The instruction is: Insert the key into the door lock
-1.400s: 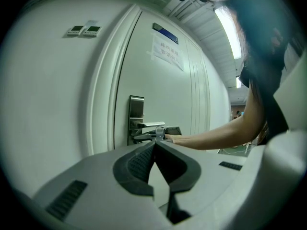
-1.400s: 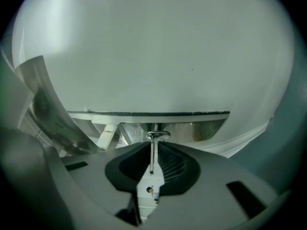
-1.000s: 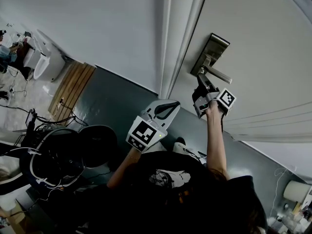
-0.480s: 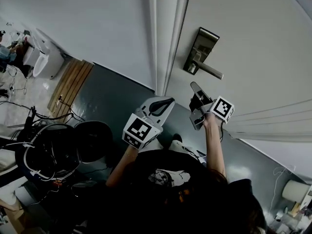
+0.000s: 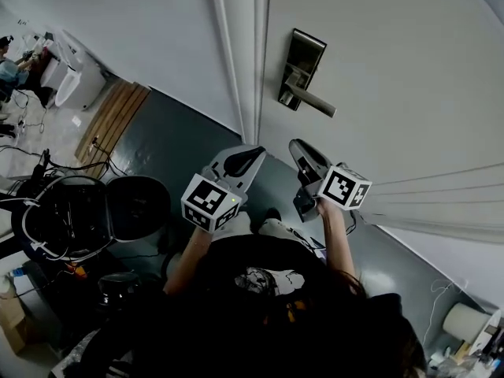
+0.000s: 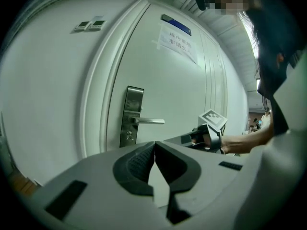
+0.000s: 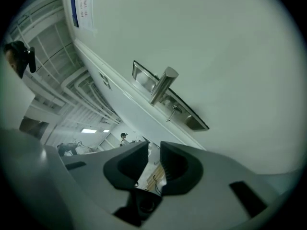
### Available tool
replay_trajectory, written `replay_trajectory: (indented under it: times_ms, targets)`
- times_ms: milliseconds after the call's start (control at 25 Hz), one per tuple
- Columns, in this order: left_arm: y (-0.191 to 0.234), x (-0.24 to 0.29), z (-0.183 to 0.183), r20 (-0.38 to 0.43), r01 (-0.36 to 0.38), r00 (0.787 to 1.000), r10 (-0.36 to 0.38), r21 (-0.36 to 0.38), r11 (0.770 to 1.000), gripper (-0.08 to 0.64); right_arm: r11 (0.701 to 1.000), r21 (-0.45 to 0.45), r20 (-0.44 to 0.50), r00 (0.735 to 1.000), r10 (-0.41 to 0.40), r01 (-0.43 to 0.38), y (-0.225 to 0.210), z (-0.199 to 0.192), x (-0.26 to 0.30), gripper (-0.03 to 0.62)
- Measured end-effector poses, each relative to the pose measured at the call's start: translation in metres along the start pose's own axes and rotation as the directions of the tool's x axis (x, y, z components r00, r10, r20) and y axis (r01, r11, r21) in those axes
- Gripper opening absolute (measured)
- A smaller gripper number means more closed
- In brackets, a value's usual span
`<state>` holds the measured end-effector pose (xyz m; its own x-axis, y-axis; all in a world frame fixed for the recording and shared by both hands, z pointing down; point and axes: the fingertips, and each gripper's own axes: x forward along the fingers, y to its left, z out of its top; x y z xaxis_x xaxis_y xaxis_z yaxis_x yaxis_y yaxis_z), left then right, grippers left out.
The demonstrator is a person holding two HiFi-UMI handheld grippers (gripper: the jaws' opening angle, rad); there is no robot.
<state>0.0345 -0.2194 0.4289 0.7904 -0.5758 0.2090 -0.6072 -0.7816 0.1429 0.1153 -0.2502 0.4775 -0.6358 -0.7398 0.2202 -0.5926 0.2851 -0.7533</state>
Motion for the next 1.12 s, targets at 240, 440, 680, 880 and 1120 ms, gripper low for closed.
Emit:
replay_trajectory:
  times_ms: [240, 440, 680, 880, 1120]
  targets:
    - [-0.027, 0.004, -0.003, -0.011, -0.083, 0.997, 0.083, -0.012, 0.996, 0.009, 0.992, -0.118, -0.075, 0.997, 0.023, -0.032, -0.001, 0.000, -0.026, 0.063]
    - [-0.048, 0.004, -0.014, -0.034, -0.124, 0.992, 0.123, -0.028, 0.992, 0.008, 0.964, -0.264, -0.133, 0.991, -0.009, -0.027, -0.007, -0.002, -0.042, 0.055]
    - [-0.059, -0.010, -0.021, -0.046, -0.153, 0.987, 0.152, -0.037, 0.987, 0.008, 0.943, -0.330, -0.158, 0.987, -0.012, -0.041, -0.002, -0.011, -0.049, 0.041]
    - [-0.054, -0.023, -0.022, -0.037, -0.173, 0.984, 0.172, -0.046, 0.984, 0.008, 0.931, -0.361, -0.172, 0.985, -0.008, -0.056, 0.006, -0.019, -0.047, 0.038]
    - [-0.061, -0.046, -0.030, -0.039, -0.155, 0.987, 0.153, -0.052, 0.987, 0.008, 0.905, -0.420, -0.196, 0.980, -0.021, -0.064, 0.020, -0.044, -0.048, 0.029]
